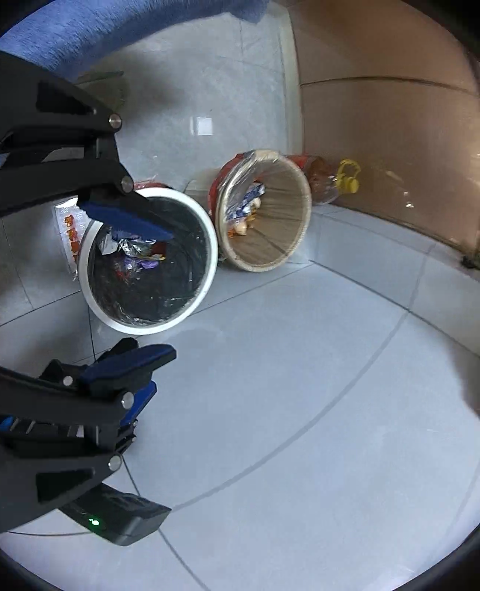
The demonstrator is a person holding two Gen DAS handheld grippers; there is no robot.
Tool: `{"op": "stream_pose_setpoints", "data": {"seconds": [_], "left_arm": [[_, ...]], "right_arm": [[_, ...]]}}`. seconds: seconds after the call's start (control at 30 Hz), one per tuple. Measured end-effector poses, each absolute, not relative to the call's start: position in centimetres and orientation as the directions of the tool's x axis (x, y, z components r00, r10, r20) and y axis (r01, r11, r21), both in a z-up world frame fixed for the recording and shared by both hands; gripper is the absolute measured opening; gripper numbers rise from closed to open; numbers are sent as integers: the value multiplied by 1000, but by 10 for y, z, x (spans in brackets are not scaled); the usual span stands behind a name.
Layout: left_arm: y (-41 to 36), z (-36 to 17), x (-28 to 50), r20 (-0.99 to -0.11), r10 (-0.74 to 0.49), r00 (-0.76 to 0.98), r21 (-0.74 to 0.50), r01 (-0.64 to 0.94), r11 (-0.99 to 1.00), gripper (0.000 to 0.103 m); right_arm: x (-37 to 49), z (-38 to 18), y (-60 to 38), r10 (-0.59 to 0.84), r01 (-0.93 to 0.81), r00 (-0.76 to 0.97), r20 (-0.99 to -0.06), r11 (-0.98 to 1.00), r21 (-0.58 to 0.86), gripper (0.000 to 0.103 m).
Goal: Collect trash
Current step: 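Move both open tools back over the remaining trash on the towel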
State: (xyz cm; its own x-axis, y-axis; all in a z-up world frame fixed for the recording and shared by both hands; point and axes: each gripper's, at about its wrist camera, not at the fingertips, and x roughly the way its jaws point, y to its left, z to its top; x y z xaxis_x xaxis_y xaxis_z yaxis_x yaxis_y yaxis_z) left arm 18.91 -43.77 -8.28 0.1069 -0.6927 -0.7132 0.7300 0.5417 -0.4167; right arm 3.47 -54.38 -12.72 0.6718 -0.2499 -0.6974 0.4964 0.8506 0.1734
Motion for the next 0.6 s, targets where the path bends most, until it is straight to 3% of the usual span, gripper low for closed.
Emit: {"op": "stream_pose_setpoints", "data": {"seconds": [0.4,0.6], "left_arm": [[-315,6,145,-545,-700,461,-287,682,673,57],[-248,37,124,-519,-643,563,-221,638,737,57]], "right_arm": [[16,-31,-478,-274,398,808,-522,906,141,101],[7,11,-438,-219,310,877,-428,939,153,103]]}}
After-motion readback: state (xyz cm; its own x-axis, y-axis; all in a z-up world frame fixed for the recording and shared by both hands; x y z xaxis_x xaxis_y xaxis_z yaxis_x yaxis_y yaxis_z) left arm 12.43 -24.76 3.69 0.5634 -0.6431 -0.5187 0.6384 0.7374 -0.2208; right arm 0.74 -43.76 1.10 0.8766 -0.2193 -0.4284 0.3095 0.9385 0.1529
